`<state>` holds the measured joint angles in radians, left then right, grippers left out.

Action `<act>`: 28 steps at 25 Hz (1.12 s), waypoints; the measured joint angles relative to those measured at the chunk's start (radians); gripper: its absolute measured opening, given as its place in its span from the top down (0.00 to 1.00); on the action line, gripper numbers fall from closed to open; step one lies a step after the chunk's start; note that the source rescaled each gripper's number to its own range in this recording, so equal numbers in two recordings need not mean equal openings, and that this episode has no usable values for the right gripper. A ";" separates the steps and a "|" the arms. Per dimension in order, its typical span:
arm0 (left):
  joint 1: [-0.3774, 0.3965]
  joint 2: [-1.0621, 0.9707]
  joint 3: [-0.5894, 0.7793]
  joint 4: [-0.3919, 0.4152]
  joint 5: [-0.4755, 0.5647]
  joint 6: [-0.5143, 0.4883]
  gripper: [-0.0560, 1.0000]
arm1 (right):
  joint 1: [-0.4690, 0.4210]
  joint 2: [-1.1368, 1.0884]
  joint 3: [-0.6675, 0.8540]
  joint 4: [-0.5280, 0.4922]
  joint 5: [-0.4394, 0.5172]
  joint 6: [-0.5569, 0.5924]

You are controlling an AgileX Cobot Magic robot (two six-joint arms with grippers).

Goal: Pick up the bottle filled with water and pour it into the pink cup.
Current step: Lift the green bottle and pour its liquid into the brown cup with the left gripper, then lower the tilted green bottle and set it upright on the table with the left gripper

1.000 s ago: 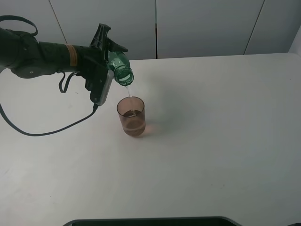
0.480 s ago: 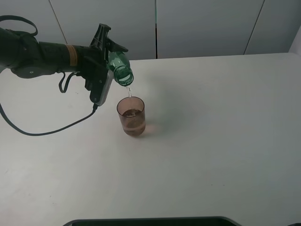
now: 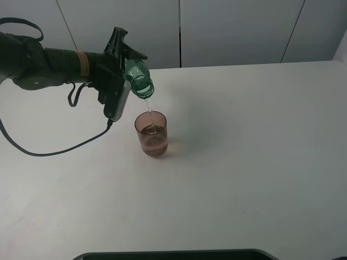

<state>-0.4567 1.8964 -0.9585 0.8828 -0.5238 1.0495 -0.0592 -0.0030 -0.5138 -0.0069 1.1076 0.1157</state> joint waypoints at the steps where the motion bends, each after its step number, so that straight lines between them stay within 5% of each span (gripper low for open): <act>1: 0.000 0.000 0.000 0.000 0.000 -0.002 0.95 | 0.000 0.000 0.000 0.000 0.000 0.000; 8: 0.000 0.000 0.000 -0.004 -0.035 -0.083 0.95 | 0.002 0.000 0.000 0.000 0.000 0.000; 16: 0.000 0.000 0.000 -0.021 -0.148 -0.284 0.95 | 0.023 0.000 0.000 0.000 0.000 0.000; 28: 0.000 -0.129 0.000 -0.406 -0.189 -0.764 0.95 | 0.028 0.000 0.000 0.000 0.000 0.000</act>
<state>-0.4567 1.7675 -0.9585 0.4765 -0.7132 0.2853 -0.0313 -0.0030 -0.5138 -0.0069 1.1076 0.1157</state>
